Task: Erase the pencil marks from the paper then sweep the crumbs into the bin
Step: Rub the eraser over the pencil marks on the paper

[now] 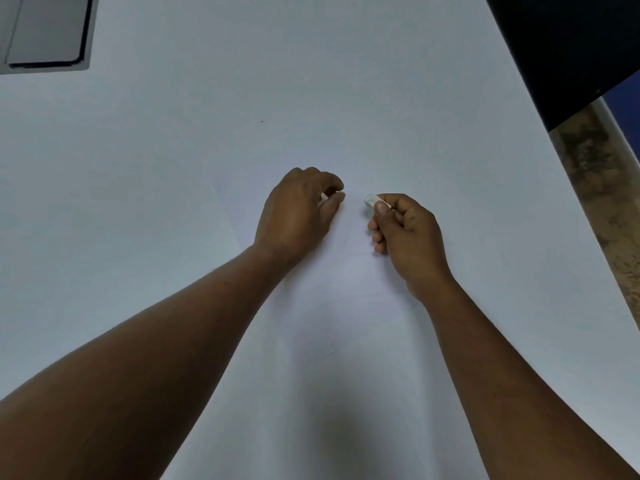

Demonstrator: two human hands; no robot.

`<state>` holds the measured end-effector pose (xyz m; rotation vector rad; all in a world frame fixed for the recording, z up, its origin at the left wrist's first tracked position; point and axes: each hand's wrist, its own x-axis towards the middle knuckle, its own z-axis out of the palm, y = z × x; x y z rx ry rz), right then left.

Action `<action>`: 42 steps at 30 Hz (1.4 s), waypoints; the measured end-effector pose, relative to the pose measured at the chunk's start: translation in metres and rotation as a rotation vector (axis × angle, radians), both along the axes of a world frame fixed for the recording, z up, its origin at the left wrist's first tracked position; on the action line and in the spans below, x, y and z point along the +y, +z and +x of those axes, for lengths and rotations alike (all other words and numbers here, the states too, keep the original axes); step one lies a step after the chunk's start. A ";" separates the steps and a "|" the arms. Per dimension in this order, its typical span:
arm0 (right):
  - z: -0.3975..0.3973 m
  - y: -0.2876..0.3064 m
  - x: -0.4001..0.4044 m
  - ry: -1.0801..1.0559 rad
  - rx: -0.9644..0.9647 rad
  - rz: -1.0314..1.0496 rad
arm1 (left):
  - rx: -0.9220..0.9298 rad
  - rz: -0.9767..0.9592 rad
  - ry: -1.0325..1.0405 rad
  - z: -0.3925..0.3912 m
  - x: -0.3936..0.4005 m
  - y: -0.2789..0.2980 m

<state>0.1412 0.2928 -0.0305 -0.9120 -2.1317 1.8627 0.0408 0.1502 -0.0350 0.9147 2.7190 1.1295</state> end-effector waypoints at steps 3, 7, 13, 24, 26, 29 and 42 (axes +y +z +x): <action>0.000 0.001 0.000 -0.001 0.000 -0.008 | -0.054 0.034 0.037 -0.003 -0.013 0.001; -0.001 0.001 -0.001 -0.011 0.003 -0.013 | -0.049 0.055 0.078 -0.007 -0.029 -0.002; 0.000 0.000 -0.003 -0.031 0.013 -0.005 | 0.036 0.053 0.114 -0.004 -0.060 -0.007; 0.000 -0.003 -0.004 -0.056 0.039 -0.028 | 0.030 -0.365 -0.037 0.046 -0.125 -0.017; 0.000 -0.004 -0.005 -0.059 0.041 -0.030 | 0.011 -0.381 -0.041 0.051 -0.129 -0.016; 0.000 -0.005 -0.006 -0.060 0.038 -0.013 | -0.021 -0.420 -0.065 0.056 -0.128 -0.016; 0.007 0.015 -0.015 -0.296 0.047 -0.093 | 0.064 -0.501 -0.089 0.060 -0.125 -0.027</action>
